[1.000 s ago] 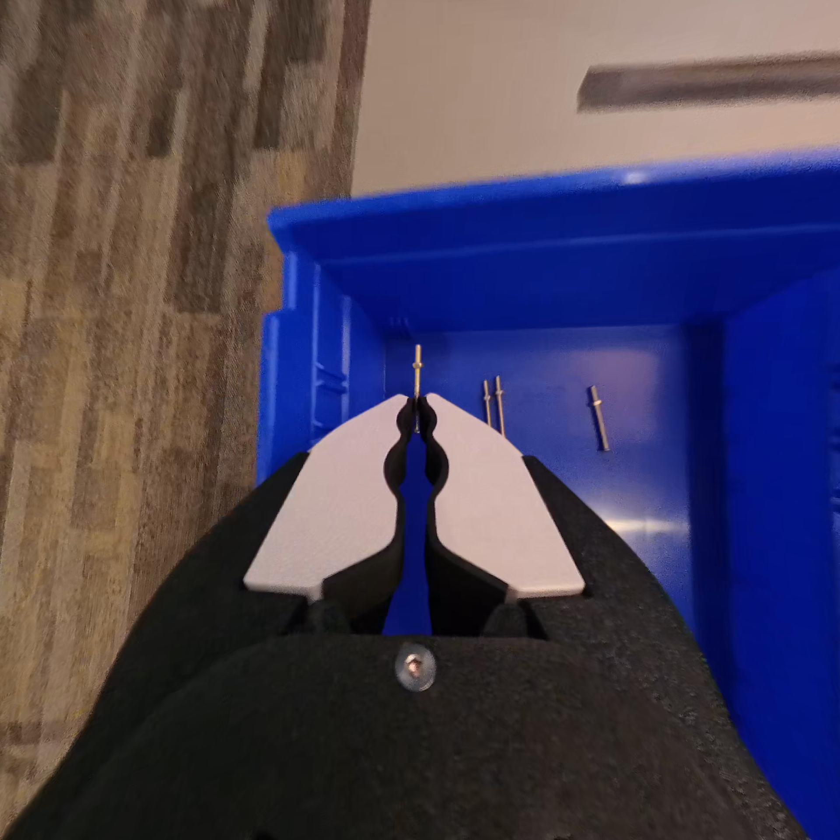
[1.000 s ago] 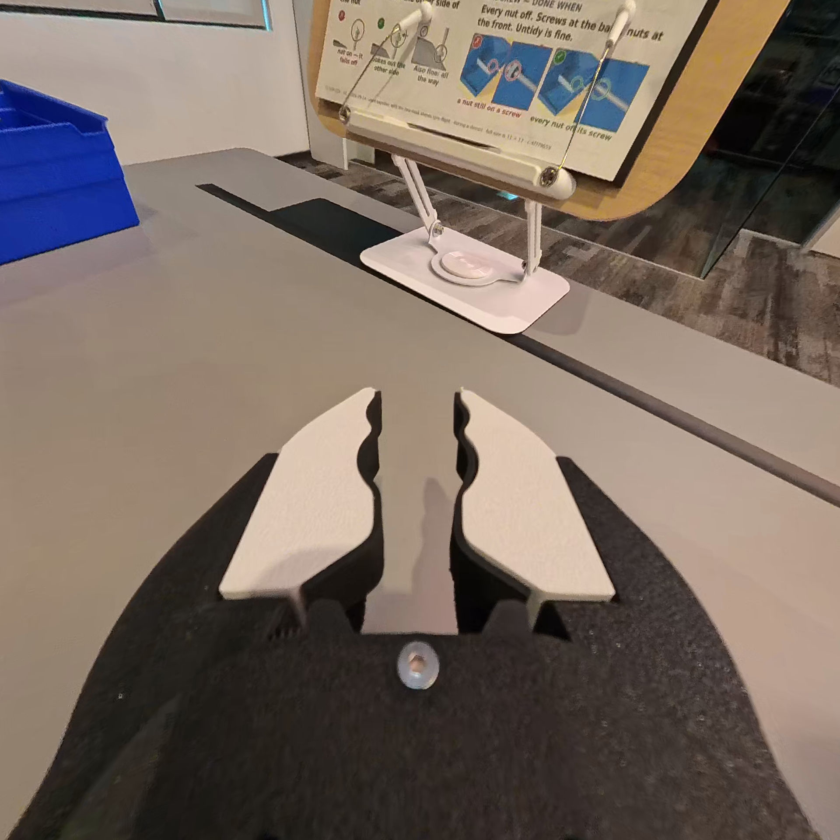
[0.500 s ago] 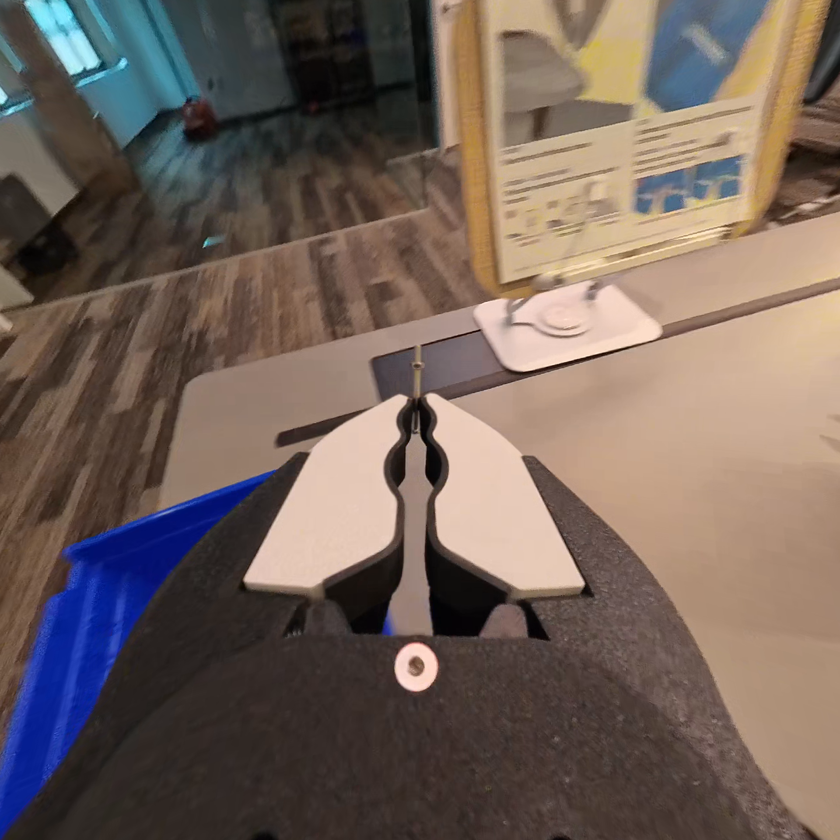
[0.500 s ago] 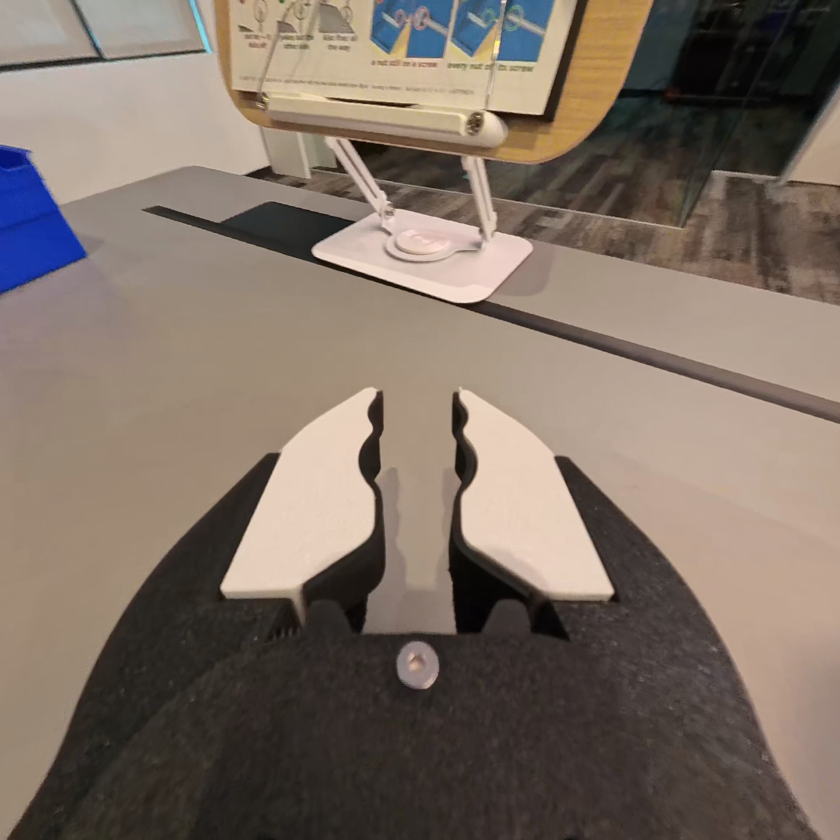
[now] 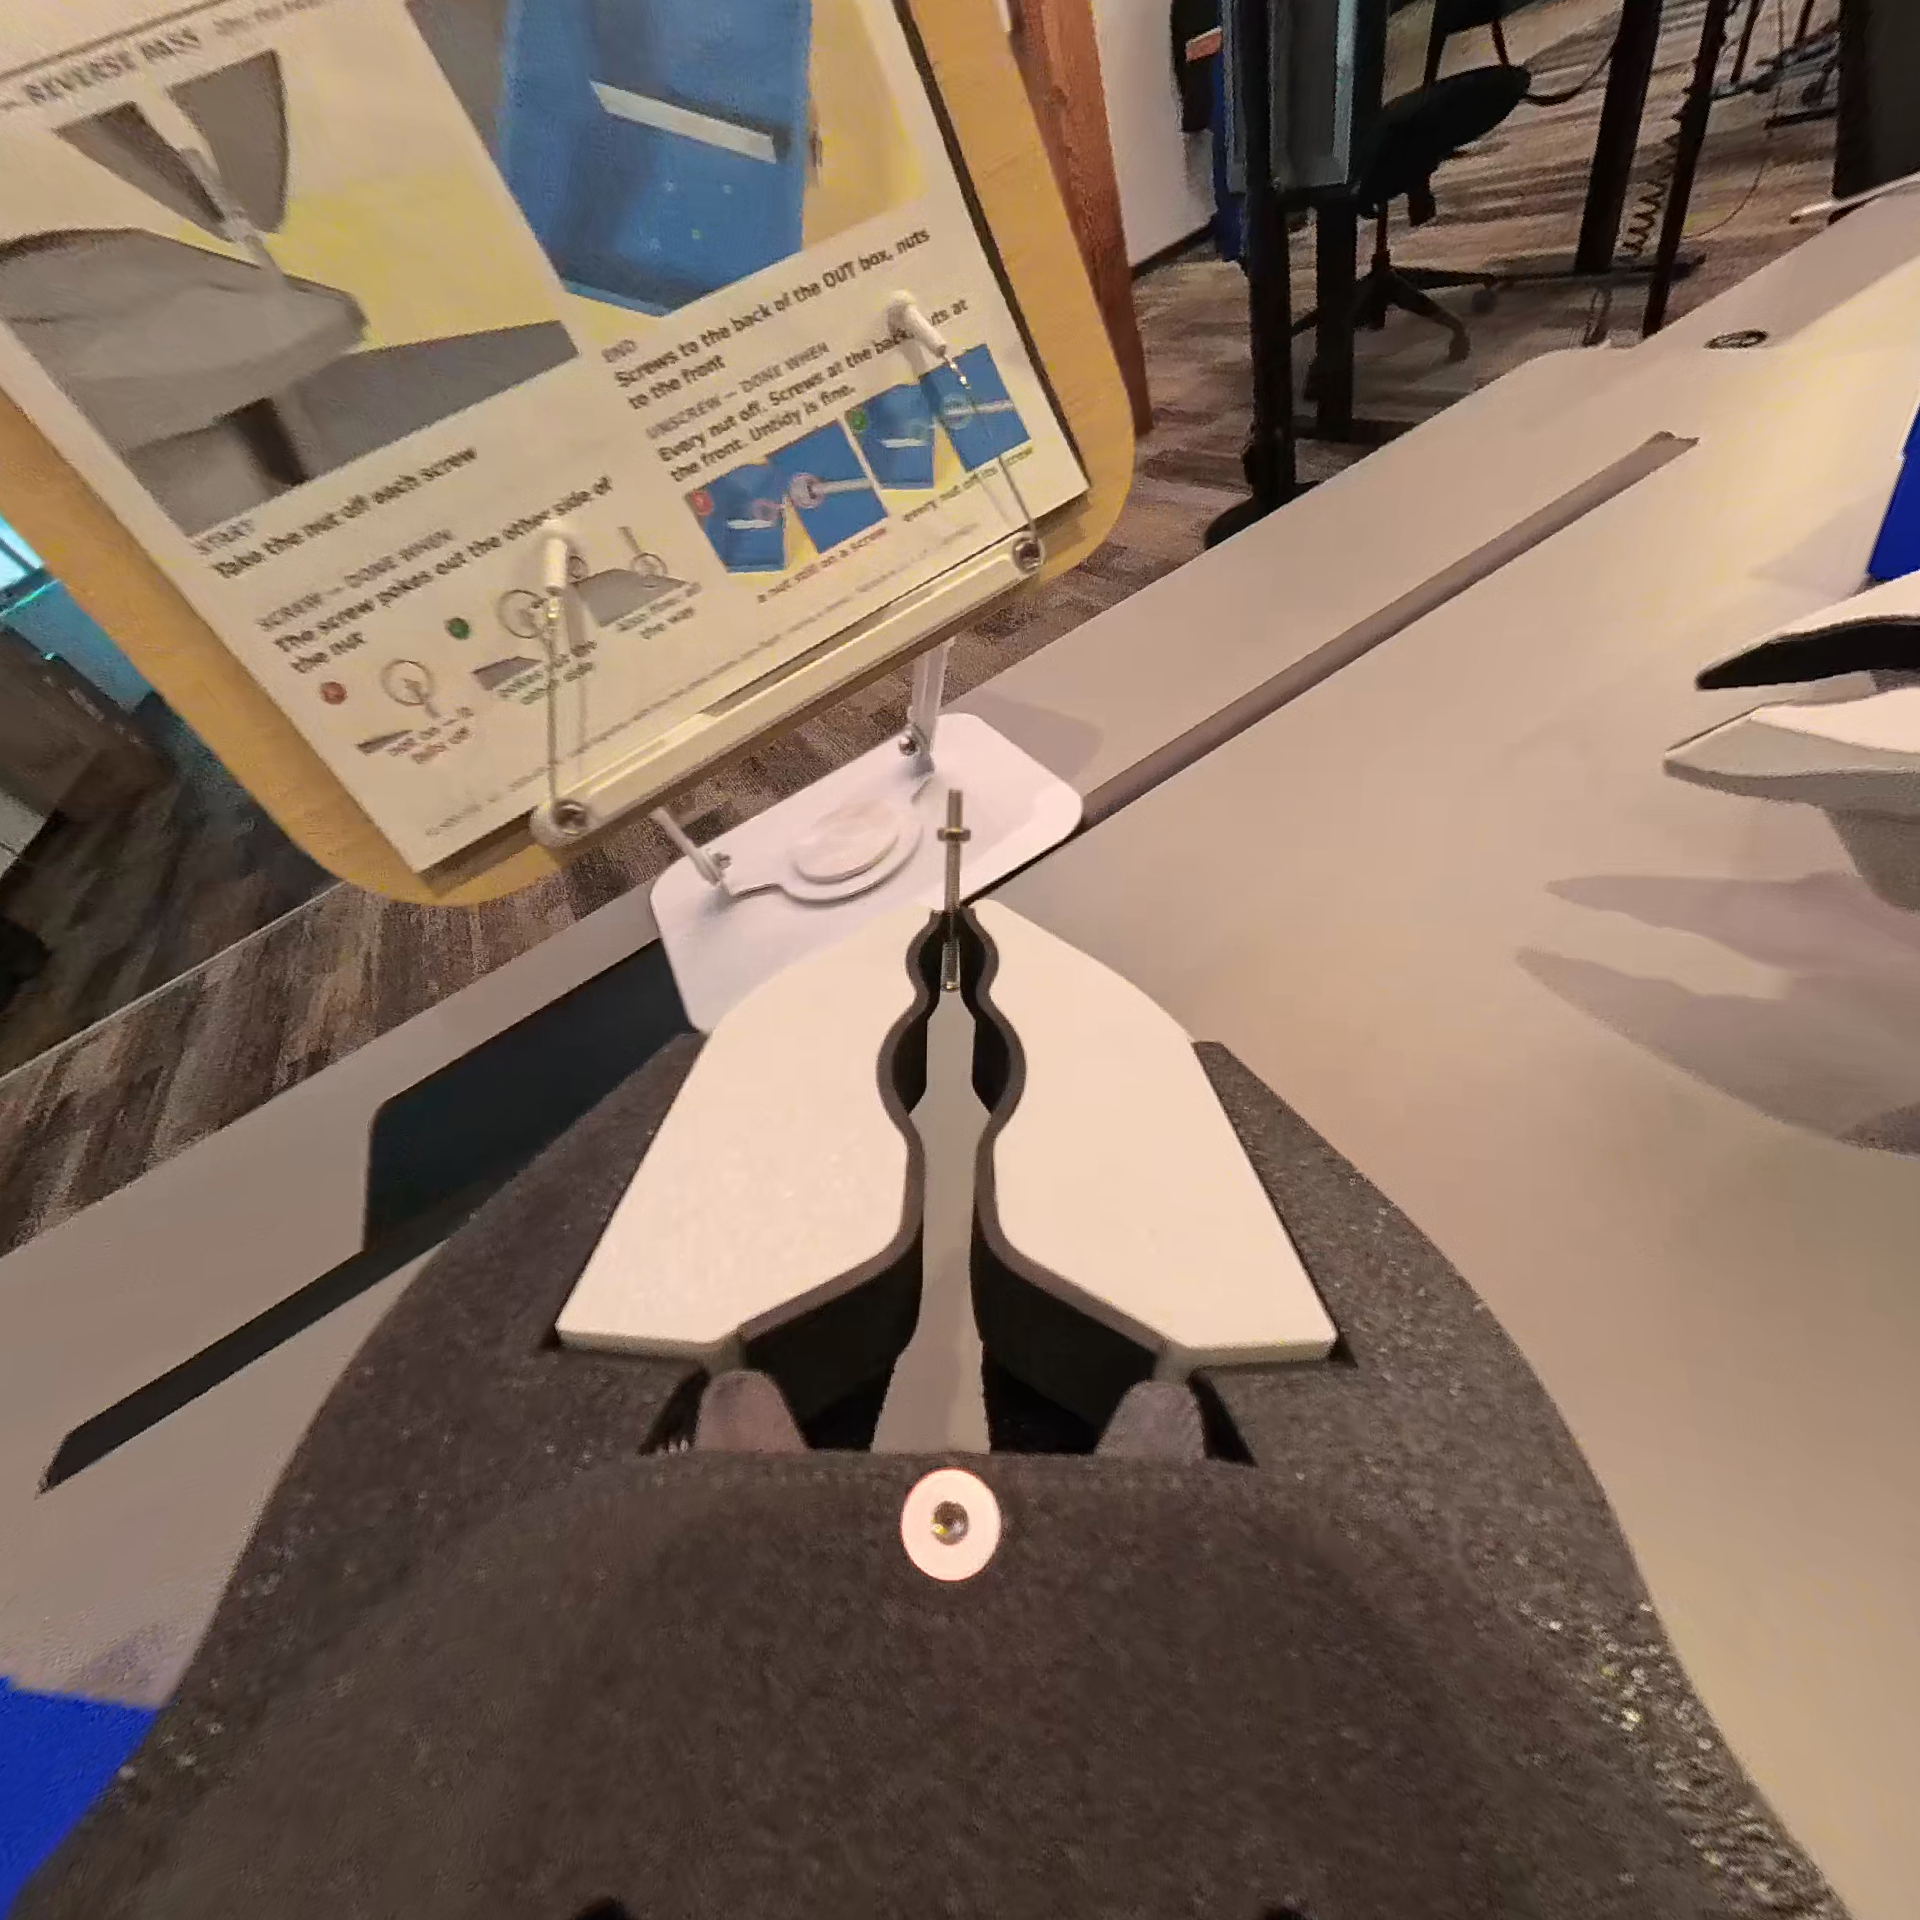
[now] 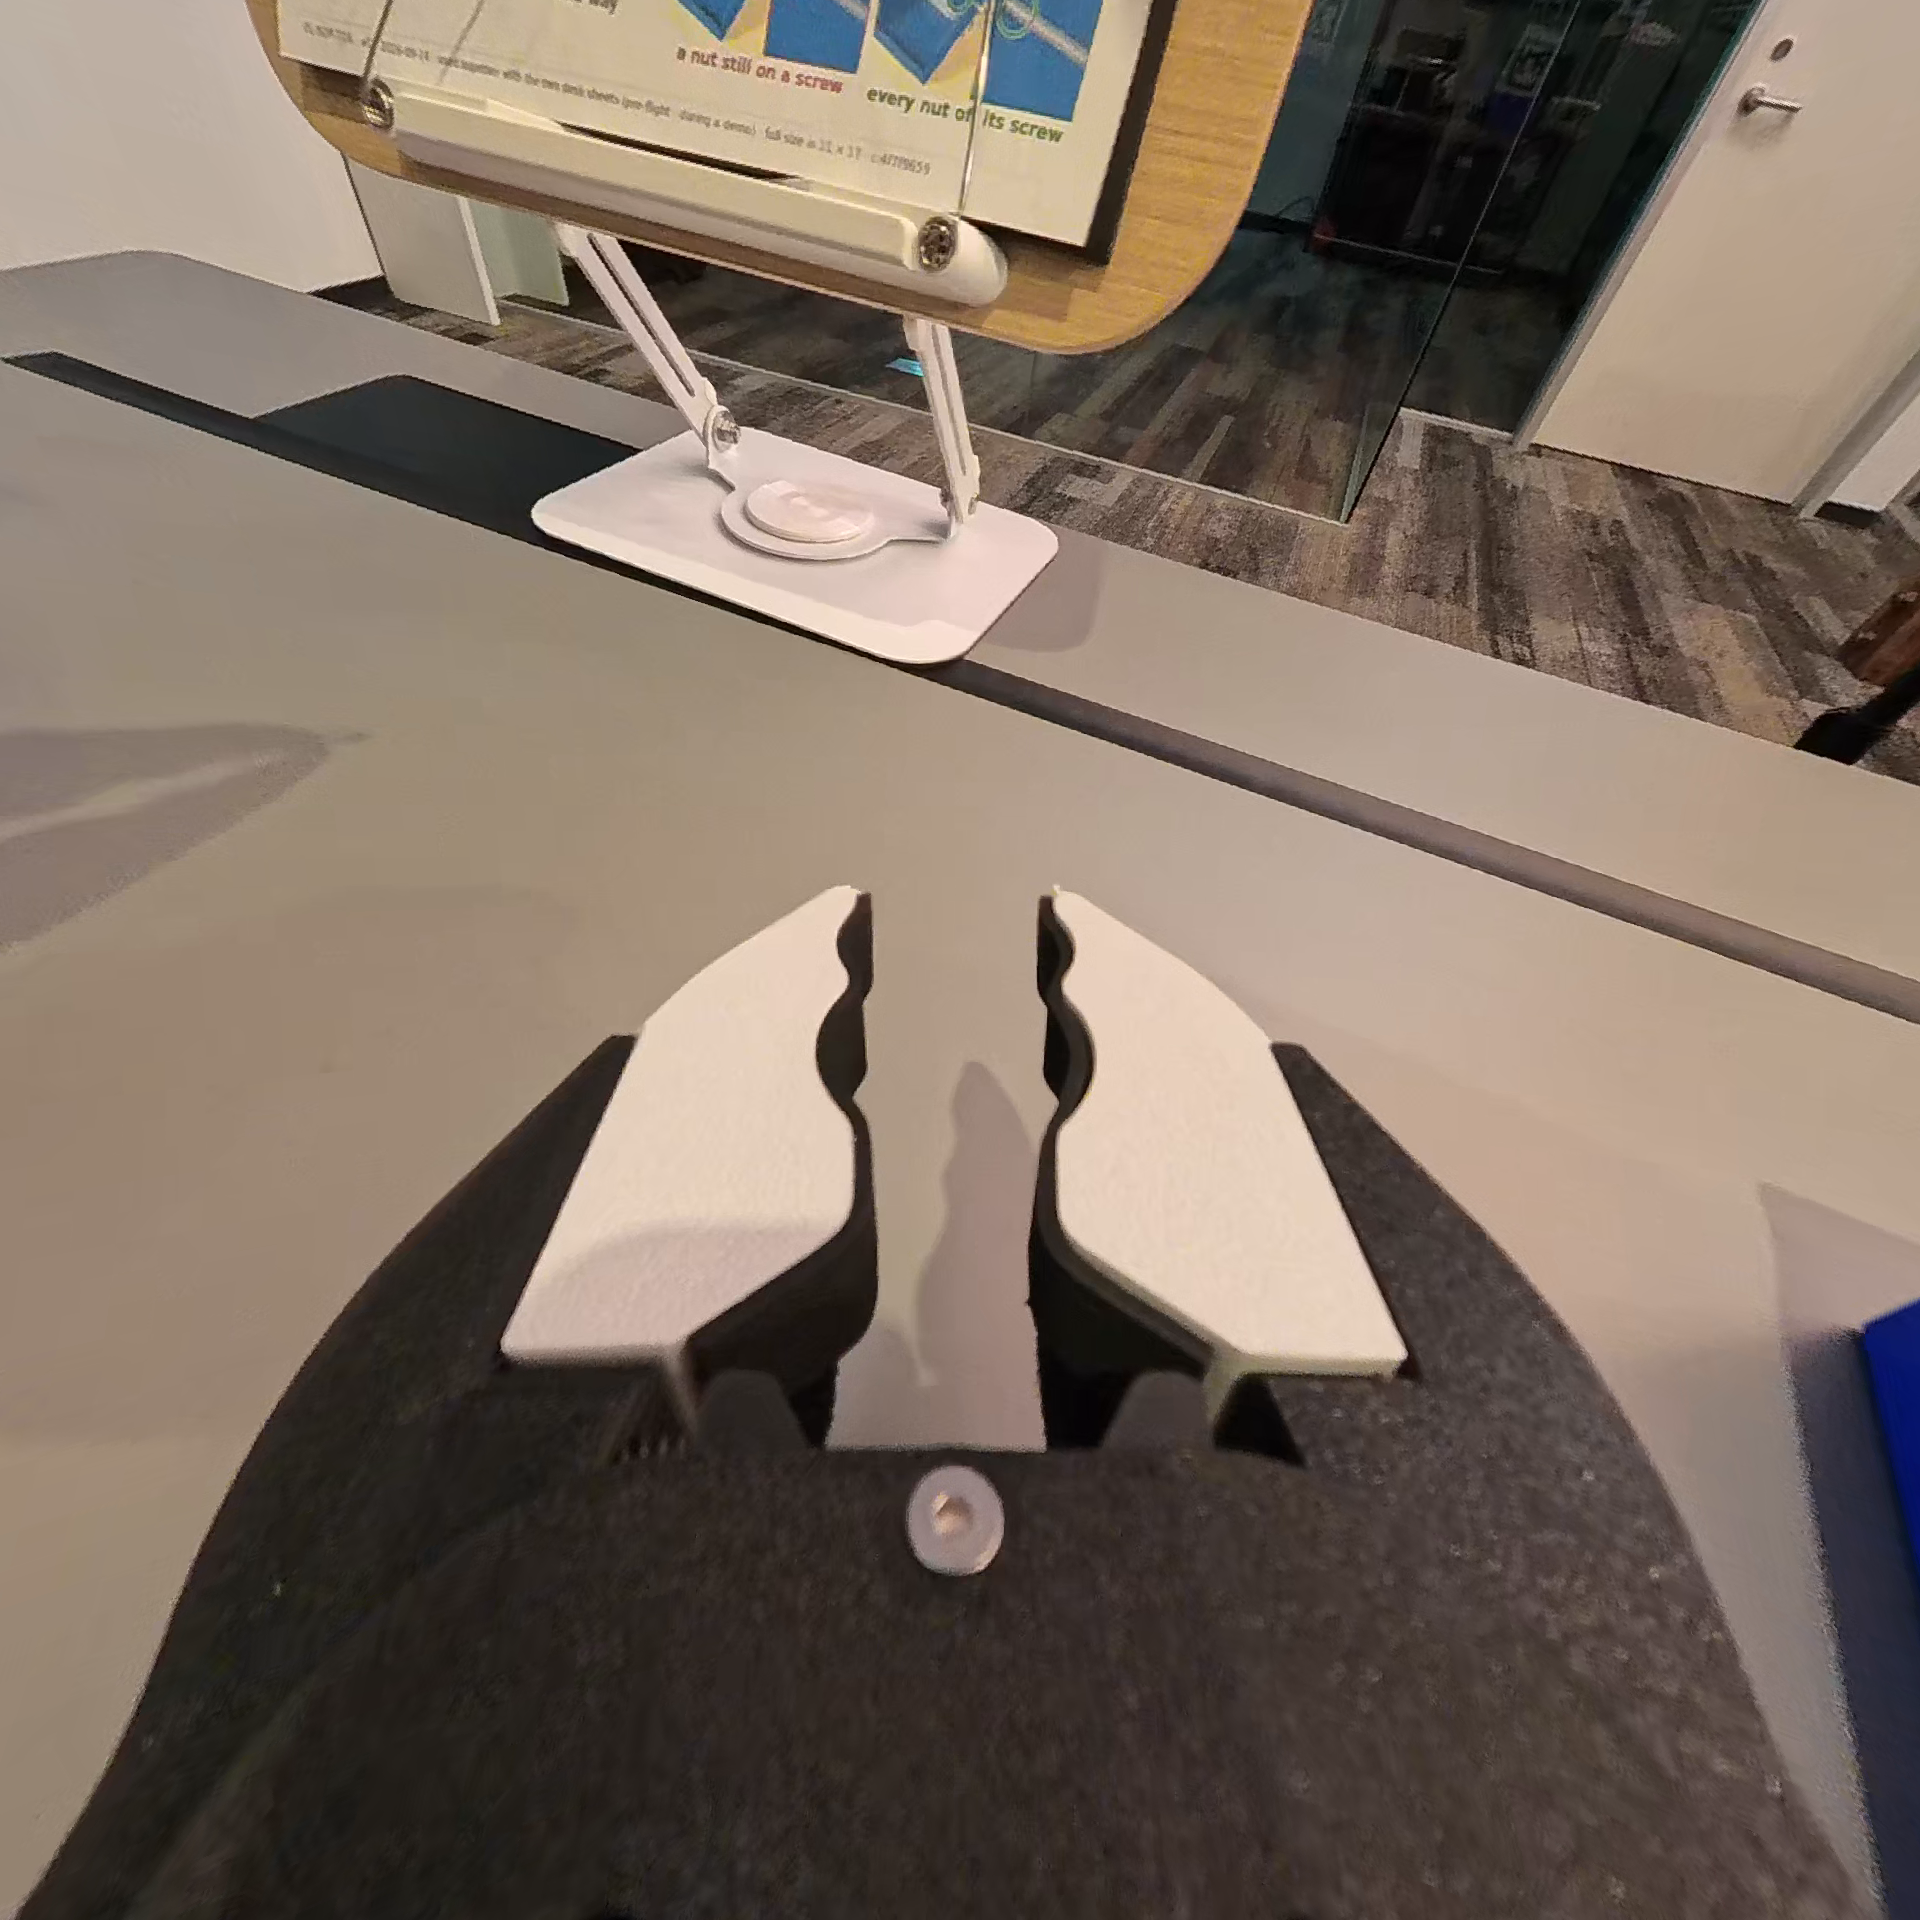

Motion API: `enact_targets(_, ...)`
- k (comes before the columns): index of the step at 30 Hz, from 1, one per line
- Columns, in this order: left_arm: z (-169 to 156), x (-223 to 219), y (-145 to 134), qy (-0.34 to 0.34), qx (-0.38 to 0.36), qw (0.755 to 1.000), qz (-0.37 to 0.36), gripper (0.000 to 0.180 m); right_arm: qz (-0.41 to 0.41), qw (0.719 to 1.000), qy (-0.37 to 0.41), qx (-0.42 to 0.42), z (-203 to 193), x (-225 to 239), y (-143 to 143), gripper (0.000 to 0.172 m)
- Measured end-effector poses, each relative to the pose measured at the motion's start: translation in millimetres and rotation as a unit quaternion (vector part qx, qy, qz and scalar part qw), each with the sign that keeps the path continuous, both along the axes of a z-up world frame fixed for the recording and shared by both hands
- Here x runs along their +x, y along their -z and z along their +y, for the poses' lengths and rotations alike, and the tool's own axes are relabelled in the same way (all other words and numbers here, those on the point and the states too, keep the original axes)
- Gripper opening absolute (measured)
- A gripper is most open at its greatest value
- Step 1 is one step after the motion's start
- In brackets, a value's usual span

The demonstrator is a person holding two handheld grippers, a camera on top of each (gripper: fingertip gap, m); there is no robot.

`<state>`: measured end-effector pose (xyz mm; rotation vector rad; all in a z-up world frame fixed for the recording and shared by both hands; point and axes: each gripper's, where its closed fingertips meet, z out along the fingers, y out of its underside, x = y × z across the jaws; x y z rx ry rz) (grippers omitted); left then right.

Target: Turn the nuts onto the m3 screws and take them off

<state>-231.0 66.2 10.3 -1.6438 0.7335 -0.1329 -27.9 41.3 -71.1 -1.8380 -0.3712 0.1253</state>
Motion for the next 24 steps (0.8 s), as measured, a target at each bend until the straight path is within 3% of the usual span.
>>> enact_targets(7, 3, 20, 38, -0.001, -0.02, 1.0, 0.017, 0.002, -0.018, 1.0, -0.017, 0.011, 1, -10, -3, 0.032)
enact_targets(16, 11, 19, 33, 0.001, -0.026, 0.999, -0.042, 0.002, -0.025, 0.998, -0.046, 0.024, -1, -25, -3, 0.032)
enact_targets(20, 7, 13, 46, 0.031, -0.066, 0.995, -0.07, 0.002, 0.01, 0.994, -0.094, 0.05, -7, -47, -15, 0.03)
enact_targets(24, -16, 26, 38, 0.128, -0.087, 0.976, -0.153, 0.002, 0.072, 0.98, -0.172, 0.073, -15, -86, -37, 0.03)
